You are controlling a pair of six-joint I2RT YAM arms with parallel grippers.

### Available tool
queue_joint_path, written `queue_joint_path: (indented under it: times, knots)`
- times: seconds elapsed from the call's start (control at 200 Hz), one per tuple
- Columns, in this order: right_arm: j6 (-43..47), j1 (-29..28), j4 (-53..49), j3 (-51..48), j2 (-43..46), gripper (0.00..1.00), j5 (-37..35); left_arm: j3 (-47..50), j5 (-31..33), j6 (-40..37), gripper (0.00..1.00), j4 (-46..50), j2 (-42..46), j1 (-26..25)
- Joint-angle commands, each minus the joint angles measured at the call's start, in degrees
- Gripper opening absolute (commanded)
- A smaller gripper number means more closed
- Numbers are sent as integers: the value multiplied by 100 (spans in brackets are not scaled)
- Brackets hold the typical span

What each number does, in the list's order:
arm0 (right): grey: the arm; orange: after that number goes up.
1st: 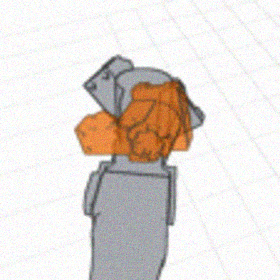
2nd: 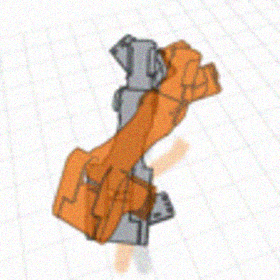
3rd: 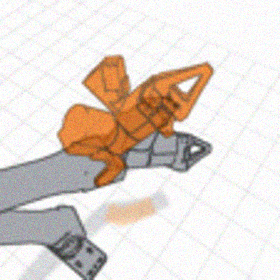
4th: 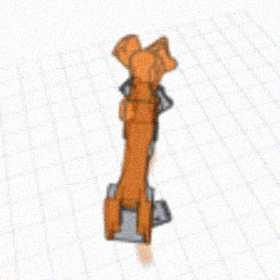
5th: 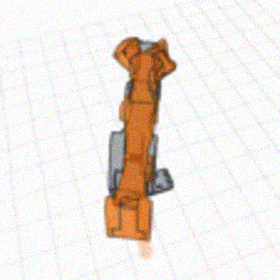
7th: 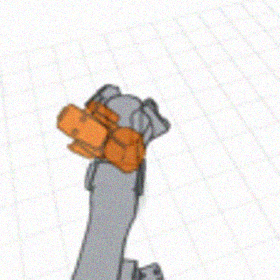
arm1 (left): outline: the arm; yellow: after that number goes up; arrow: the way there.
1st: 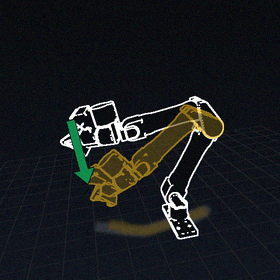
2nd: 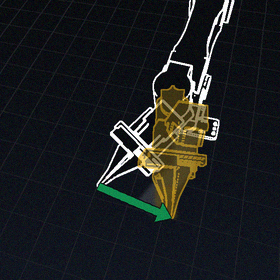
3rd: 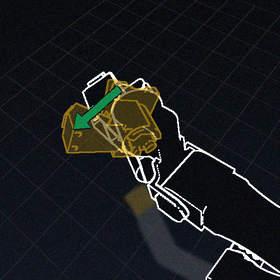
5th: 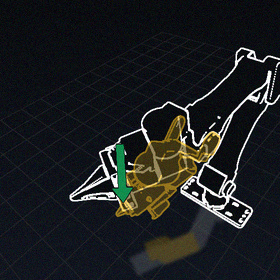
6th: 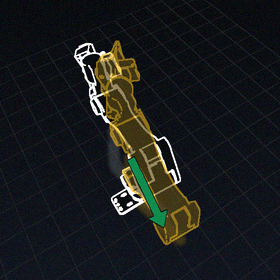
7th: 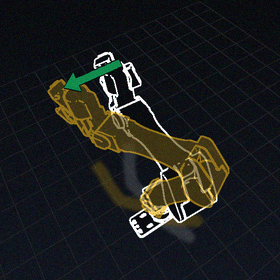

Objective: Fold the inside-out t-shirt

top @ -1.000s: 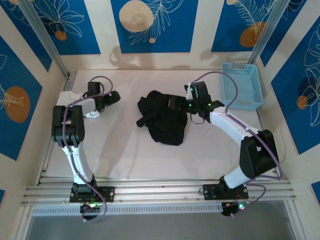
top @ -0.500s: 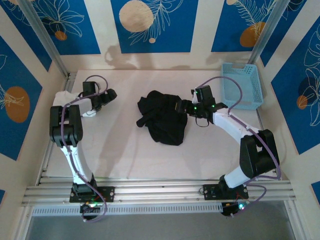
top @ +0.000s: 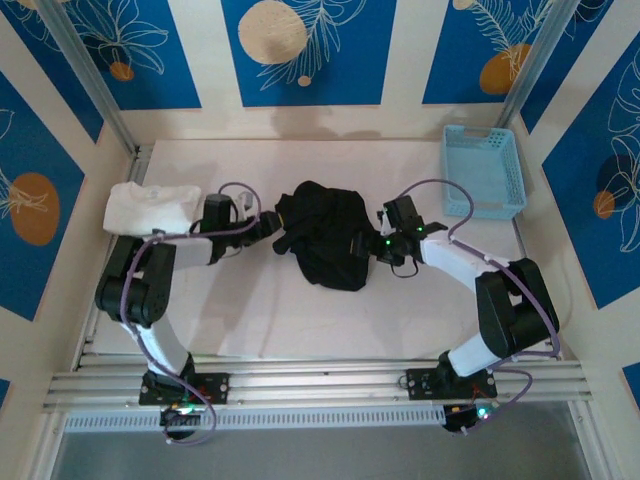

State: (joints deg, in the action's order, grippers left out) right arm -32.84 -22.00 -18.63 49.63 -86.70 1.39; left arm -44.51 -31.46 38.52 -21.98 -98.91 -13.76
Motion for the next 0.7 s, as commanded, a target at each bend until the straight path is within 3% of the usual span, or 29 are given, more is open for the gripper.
queue_joint_path:
  times: [0.0,0.12,0.345,0.425,0.535,0.695]
  knots:
    - [-198,-149,146,-154,-74,69,237,393,121,-111,77,-168,563,-227]
    - [-302,-241,535,-236,-228,53,252,485,221,-264,69,-35,643,-464]
    - [-360,-279,1118,-358,73,21,-109,404,-165,131,38,-608,326,-608]
    - [-337,-270,1267,-364,212,10,-179,394,-229,229,23,-718,347,-613]
    - [-265,-220,1337,-232,457,2,-272,281,-218,231,0,-584,604,-598]
    - [151,8,1151,318,1247,0,-461,-278,390,-291,0,618,1650,-576]
